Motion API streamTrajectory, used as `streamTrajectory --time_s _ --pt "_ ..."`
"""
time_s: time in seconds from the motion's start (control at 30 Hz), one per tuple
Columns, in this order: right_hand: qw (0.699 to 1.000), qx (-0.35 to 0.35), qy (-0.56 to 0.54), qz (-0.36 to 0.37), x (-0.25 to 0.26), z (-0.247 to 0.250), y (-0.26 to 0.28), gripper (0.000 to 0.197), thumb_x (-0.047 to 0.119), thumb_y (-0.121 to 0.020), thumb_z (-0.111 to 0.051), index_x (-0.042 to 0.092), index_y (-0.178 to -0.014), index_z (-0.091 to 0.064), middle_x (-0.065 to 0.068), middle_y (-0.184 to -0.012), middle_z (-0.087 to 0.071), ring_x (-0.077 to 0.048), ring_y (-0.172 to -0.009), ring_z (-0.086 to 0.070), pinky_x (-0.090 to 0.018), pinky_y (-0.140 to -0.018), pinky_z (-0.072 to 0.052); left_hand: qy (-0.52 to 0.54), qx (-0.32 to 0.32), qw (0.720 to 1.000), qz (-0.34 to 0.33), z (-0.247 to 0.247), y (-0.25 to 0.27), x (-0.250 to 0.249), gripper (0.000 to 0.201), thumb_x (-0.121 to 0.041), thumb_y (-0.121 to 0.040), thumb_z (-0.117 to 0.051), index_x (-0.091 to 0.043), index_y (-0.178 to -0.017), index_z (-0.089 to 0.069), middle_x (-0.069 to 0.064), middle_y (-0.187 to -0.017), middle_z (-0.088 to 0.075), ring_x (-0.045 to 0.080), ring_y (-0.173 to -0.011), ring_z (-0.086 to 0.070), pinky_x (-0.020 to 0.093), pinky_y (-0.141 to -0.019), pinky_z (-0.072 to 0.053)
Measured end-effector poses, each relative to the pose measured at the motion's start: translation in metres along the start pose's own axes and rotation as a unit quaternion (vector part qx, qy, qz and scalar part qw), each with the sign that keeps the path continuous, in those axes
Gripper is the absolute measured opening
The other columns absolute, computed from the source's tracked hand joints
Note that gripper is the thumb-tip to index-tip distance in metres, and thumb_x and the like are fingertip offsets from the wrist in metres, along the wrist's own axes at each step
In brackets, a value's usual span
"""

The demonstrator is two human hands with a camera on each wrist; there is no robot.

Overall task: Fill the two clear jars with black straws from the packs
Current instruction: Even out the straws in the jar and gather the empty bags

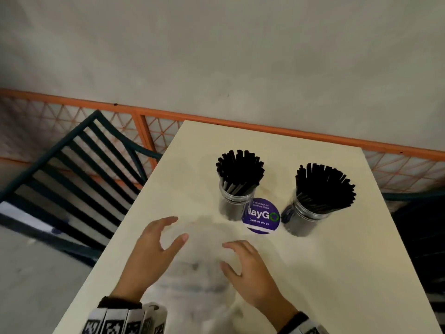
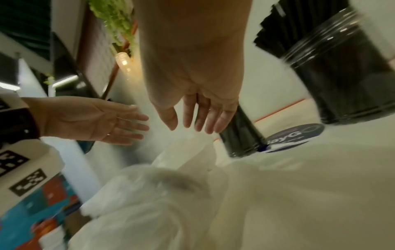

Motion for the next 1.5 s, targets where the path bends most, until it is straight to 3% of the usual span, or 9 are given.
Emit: streamTrajectory --time_s 0.23,0.43,0.53,0.77,0.93,1.07,1.2,1.37,1.5 --pt "0.985 0.091 0.093 -0.117 -0.005 -0.044 -0.001 0.096 0.044 -0.078 -0.064 0.016 -0.147 -0.003 -0.011 -0.135 -0.038 -0.029 -0.123 -0.032 -0.036 -0.108 -0.028 -0.202 0.221 0.948 0.109 -0.051 0.06 0.059 0.109 -0.087 -0.037 -0.052 -0.043 -0.135 -0.031 0.005 -0.155 -0.007 0.024 -0.137 -0.024 0.041 -0.111 -0.02" --pt "0.985 0.09 0.12 -0.082 -0.003 -0.049 0.018 0.057 0.059 -0.071 -0.052 0.019 -0.111 -0.056 -0.007 -0.14 -0.027 -0.028 -0.127 -0.026 -0.034 -0.105 -0.029 -0.207 0.136 0.968 0.046 -0.062 0.083 0.069 0.051 -0.064 -0.053 -0.042 -0.034 -0.09 -0.061 0.007 -0.103 -0.07 0.029 -0.092 -0.067 0.051 -0.078 -0.046" --pt "0.994 0.106 -0.027 -0.03 0.004 -0.043 0.029 0.073 0.072 -0.057 -0.053 0.021 -0.109 -0.05 0.0 -0.129 -0.042 -0.018 -0.121 -0.036 -0.022 -0.093 -0.037 -0.12 0.059 0.99 0.046 -0.049 0.091 0.053 0.061 -0.063 -0.058 -0.036 -0.021 -0.098 -0.059 -0.004 -0.103 -0.062 0.022 -0.101 -0.058 0.034 -0.091 -0.027" --pt "0.991 0.066 -0.081 0.085 0.038 -0.007 0.053 0.03 0.023 -0.083 -0.062 0.036 -0.072 -0.038 0.009 -0.073 -0.052 0.0 -0.067 -0.049 -0.012 -0.062 -0.039 -0.024 -0.016 0.999 -0.04 -0.032 0.105 0.027 0.092 -0.047 -0.06 -0.078 -0.027 -0.135 -0.028 -0.01 -0.082 -0.046 0.01 -0.071 -0.048 0.02 -0.065 -0.038" --pt "0.971 0.03 -0.205 0.117 0.063 0.013 0.064 0.04 0.009 -0.085 -0.055 0.04 -0.109 -0.046 -0.004 -0.105 -0.067 -0.017 -0.095 -0.065 -0.034 -0.083 -0.053 -0.187 -0.097 0.969 -0.129 -0.01 0.106 0.012 0.055 -0.067 -0.064 -0.053 -0.013 -0.071 -0.066 0.0 -0.076 -0.043 0.018 -0.067 -0.042 0.028 -0.061 -0.036" --pt "0.937 0.025 -0.328 0.114 0.071 0.021 0.062 0.062 0.025 -0.073 -0.075 0.04 -0.125 -0.045 0.007 -0.119 -0.063 -0.01 -0.112 -0.059 -0.023 -0.093 -0.049 0.078 -0.059 0.993 -0.067 0.007 0.1 0.0 0.034 -0.054 -0.064 -0.058 -0.024 -0.079 -0.064 -0.002 -0.091 -0.056 -0.004 -0.084 -0.053 0.005 -0.073 -0.041" --pt "0.977 0.075 -0.178 0.087 0.062 0.003 0.06 0.087 0.044 -0.059 -0.082 0.043 -0.131 -0.033 0.019 -0.13 -0.051 0.006 -0.122 -0.044 -0.01 -0.099 -0.037 0.306 0.007 0.951 0.05 0.001 0.097 0.0 0.008 -0.031 -0.086 -0.059 -0.029 -0.09 -0.065 -0.001 -0.087 -0.071 0.016 -0.086 -0.067 0.024 -0.067 -0.053" --pt "0.995 0.038 -0.068 0.06 0.057 -0.012 0.054 0.036 0.041 -0.076 -0.068 0.047 -0.104 -0.046 0.007 -0.108 -0.066 -0.004 -0.097 -0.061 -0.027 -0.087 -0.05 0.331 0.023 0.941 0.058 0.006 0.09 0.01 0.02 -0.029 -0.082 -0.061 -0.031 -0.102 -0.058 -0.003 -0.106 -0.067 0.019 -0.103 -0.063 0.042 -0.091 -0.051" --pt "0.996 -0.001 -0.061 0.06 0.054 -0.007 0.051 0.017 0.02 -0.082 -0.064 0.023 -0.098 -0.061 0.006 -0.094 -0.065 -0.005 -0.09 -0.059 -0.011 -0.078 -0.044 0.365 0.064 0.927 0.062 0.023 0.084 0.021 0.046 -0.017 -0.074 -0.074 -0.039 -0.106 -0.049 -0.012 -0.114 -0.061 0.011 -0.105 -0.06 0.039 -0.092 -0.05"
Point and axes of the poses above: each hand's wrist, its own y-axis away from the middle knuckle, its own z-axis out of the back of the hand, x = y × z, the point moved 4 cm from there along -y, towards the middle knuckle
